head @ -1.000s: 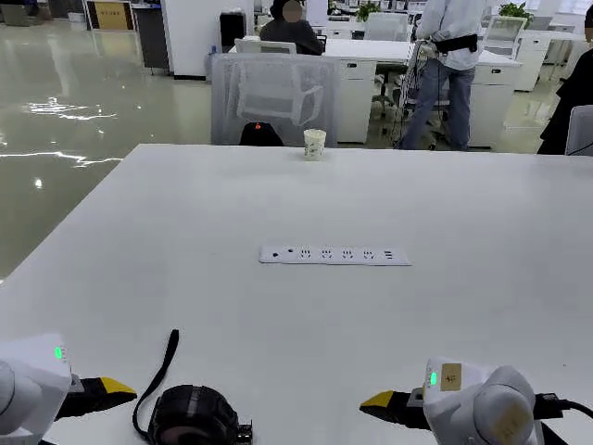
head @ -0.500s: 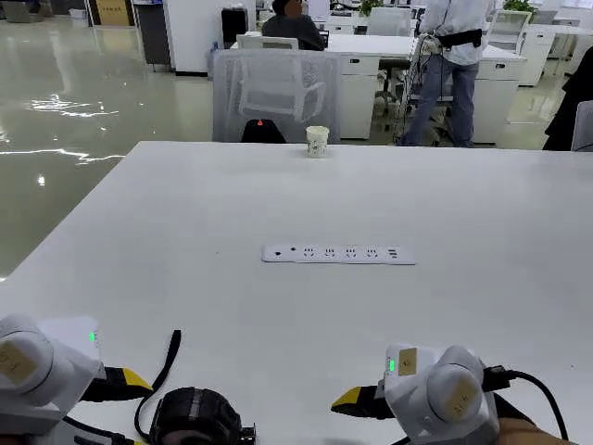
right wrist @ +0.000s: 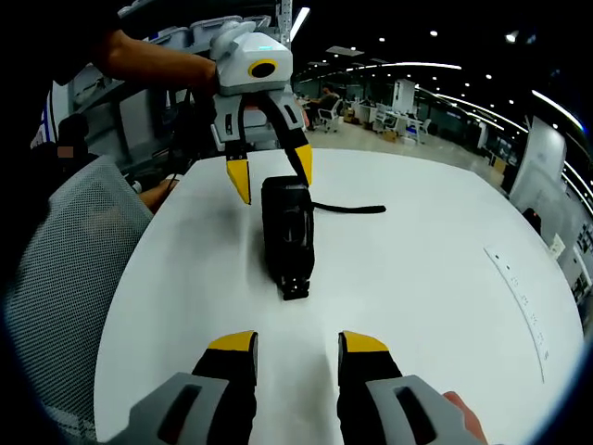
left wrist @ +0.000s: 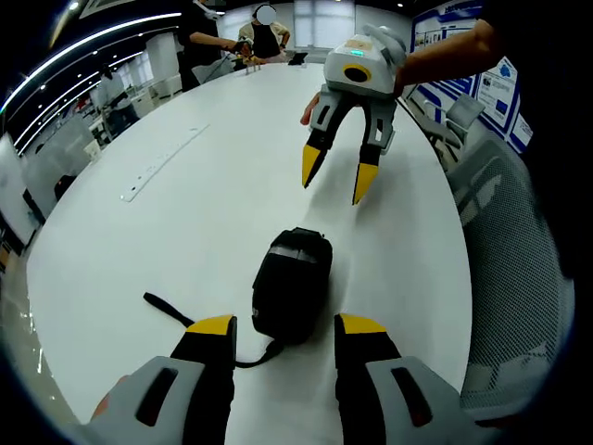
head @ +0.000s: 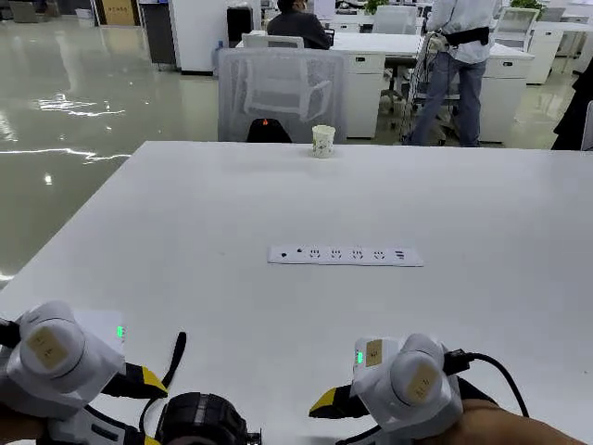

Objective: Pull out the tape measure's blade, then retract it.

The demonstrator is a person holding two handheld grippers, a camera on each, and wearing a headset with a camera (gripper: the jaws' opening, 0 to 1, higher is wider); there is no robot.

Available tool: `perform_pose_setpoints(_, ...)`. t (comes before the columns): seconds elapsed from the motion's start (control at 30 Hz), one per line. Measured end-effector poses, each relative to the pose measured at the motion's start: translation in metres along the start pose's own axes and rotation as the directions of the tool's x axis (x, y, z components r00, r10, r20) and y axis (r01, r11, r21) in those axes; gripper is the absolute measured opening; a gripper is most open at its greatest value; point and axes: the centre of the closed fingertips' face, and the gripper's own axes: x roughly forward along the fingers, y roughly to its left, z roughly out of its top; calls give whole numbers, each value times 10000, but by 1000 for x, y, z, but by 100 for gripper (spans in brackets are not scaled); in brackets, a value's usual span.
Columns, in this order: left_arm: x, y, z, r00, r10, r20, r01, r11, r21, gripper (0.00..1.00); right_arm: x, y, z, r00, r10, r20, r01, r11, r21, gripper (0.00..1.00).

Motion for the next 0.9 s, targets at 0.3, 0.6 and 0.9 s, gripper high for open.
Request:
perform_pose_setpoints(0.3, 6, 0, 4, 9985, -409, -354, 426, 9979, 486, 33, 17, -2, 8, 9989, 424, -198, -430, 9986, -320, 28)
perform_pose_setpoints(0.6, 16, -2, 3, 9942, -707, -808, 785, 9922, 973, 29, 34, -2, 17, 9964, 699, -477, -734, 9945, -751, 22)
perform_pose_setpoints(0.9, 24, -3, -2, 9866, -804, -1418, 1023, 9826, 1549, 27, 51, 1, 20, 9919, 940, -858, -1028, 9892, -1047, 18)
